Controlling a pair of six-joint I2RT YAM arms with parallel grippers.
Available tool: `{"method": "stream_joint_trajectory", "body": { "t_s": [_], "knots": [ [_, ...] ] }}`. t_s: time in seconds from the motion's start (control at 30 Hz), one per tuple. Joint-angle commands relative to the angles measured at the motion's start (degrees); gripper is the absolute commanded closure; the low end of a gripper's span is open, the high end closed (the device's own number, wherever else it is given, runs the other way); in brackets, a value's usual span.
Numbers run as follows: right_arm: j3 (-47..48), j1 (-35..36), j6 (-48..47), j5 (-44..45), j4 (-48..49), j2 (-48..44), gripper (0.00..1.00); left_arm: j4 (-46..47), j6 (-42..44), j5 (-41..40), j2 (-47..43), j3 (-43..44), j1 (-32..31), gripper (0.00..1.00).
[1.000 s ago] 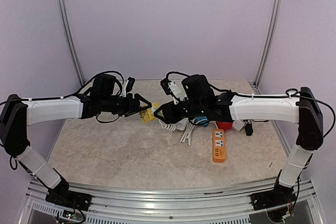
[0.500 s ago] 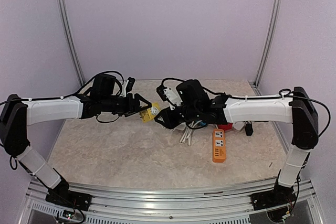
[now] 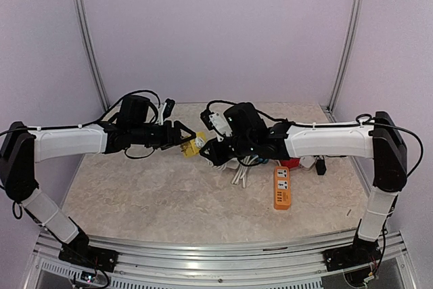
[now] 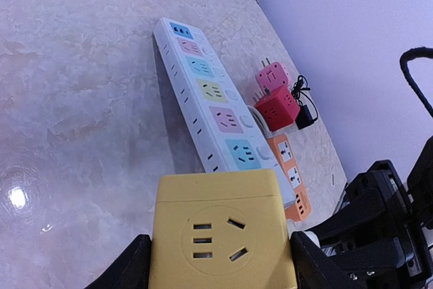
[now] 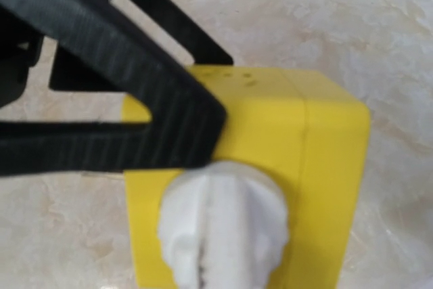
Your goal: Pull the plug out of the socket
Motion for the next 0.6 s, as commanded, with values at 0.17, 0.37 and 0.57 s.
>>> {"method": "stream_joint_trajectory", "body": {
  "t_s": [0.17,0.37,0.57],
  "knots": [
    [-8.5,-6.0,8.1,-12.8,12.2,-5.9,1.0,2.0,6.4,3.2,-1.3,-0.5,-1.8,0.84],
    [-9.2,-6.5,9.2,-15.5,14.4,-5.8,1.0,3.1,6.3,3.6,-2.0,-1.2,-1.8,0.84],
    [-6.6,-4.7,7.6,-12.5,11.9,-6.2,1.0,0.3,6.1,-0.9,-1.7,-0.5,-2.0,0.84]
  ]
}}
